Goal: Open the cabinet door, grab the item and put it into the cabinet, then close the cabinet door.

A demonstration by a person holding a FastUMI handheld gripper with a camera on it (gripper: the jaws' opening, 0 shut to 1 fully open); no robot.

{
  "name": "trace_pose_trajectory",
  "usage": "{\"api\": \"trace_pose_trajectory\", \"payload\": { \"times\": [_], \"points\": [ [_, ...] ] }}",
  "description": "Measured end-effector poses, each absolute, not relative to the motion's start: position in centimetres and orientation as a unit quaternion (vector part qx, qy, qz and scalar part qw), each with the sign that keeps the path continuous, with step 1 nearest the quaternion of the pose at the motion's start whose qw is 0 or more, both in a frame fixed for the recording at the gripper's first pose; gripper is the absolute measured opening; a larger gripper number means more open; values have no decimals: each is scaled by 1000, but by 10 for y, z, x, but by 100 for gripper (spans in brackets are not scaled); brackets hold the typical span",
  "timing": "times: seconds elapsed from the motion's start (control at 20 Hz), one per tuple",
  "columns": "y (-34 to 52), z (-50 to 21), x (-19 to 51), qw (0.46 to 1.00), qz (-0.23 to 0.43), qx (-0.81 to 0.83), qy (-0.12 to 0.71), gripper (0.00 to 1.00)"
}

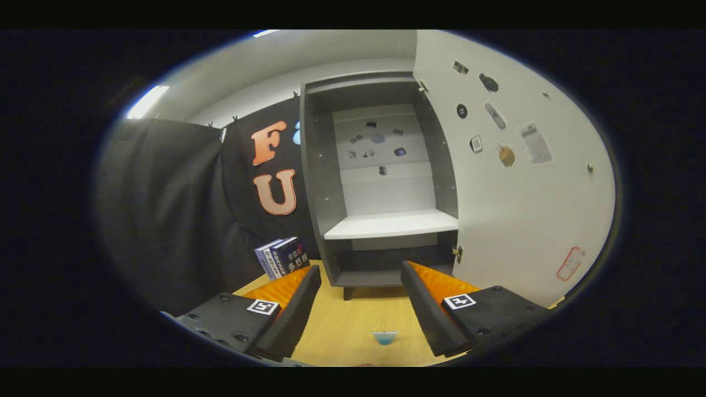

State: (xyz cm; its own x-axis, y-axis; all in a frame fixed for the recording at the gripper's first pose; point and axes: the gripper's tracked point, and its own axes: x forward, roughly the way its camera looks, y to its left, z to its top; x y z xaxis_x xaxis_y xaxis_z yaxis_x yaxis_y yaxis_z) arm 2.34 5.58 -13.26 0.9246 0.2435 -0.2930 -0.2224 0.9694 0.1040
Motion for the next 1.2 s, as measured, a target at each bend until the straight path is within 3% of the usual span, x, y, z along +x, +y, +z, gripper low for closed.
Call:
{"api": "trace_pose_trajectory", "payload": {
  "times": [0.55,1.05,1.15,1.2],
  "points": [
    [21,-337,38,951,45,-17,306,94],
    [0,-415,13,930,-5,-19,366,93],
    [2,-413,13,931,0,-9,365,89],
    [2,-414,16,931,-2,-9,364,70]
  ]
}}
